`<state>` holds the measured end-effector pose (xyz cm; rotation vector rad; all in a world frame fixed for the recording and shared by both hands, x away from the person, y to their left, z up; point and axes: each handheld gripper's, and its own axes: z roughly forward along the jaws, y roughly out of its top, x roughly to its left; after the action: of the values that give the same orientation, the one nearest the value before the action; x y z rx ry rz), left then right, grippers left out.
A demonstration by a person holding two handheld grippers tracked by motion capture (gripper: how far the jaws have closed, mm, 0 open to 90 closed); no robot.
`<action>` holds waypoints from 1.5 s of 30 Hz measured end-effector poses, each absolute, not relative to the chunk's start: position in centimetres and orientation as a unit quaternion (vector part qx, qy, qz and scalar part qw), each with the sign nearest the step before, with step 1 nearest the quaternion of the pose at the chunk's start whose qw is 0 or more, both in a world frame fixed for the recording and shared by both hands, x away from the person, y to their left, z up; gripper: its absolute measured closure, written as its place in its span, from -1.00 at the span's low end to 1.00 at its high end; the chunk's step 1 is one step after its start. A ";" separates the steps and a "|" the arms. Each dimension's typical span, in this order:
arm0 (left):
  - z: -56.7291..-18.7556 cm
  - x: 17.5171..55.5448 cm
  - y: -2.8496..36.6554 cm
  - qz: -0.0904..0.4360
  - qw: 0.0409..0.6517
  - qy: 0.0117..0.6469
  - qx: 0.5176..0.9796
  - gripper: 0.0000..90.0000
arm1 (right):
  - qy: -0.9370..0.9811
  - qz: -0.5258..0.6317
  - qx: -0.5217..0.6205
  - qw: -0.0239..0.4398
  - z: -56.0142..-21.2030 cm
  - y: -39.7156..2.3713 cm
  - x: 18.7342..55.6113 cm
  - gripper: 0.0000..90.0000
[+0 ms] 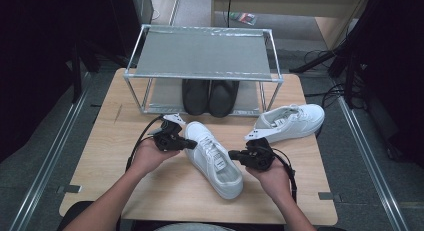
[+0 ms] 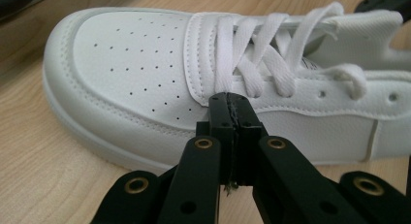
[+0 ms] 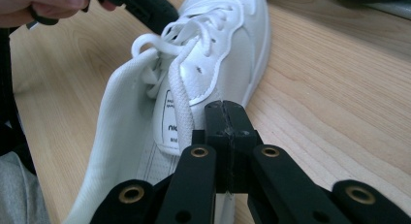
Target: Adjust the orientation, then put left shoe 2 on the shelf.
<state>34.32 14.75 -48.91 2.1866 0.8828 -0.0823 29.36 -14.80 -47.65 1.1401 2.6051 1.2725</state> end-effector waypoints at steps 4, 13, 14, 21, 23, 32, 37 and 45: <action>-49.0 34.8 14.8 -0.037 0.387 0.352 0.851 1.00 | 0.836 0.410 0.364 0.014 -47.7 -14.6 29.1 1.00; -48.7 35.1 15.5 -0.066 0.393 0.359 0.844 0.84 | 0.835 0.405 0.371 0.026 -47.7 -14.7 29.0 0.94; -48.5 35.0 15.6 -0.067 0.395 0.359 0.843 0.80 | 0.834 0.407 0.372 0.027 -47.5 -14.7 28.8 0.92; -46.8 33.6 16.7 -0.066 0.410 0.340 0.843 0.46 | 0.815 0.438 0.379 0.037 -46.3 -14.9 27.5 0.70; -46.6 33.3 17.1 -0.055 0.414 0.335 0.844 0.30 | 0.808 0.450 0.379 0.037 -46.1 -14.8 27.1 0.53; -46.4 33.2 18.4 -0.029 0.423 0.344 0.838 0.02 | 0.817 0.426 0.385 0.045 -48.2 -13.4 27.2 0.31; -46.3 33.2 18.7 -0.022 0.427 0.344 0.836 -0.02 | 0.825 0.411 0.385 0.047 -49.0 -12.6 27.6 0.34; -46.7 33.2 19.1 -0.015 0.427 0.356 0.831 -0.09 | 0.819 0.418 0.390 0.044 -49.7 -12.3 28.6 0.36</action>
<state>33.24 19.09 -46.68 2.0755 0.8901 -0.0379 28.59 -12.32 -49.68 1.1924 2.5030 1.2782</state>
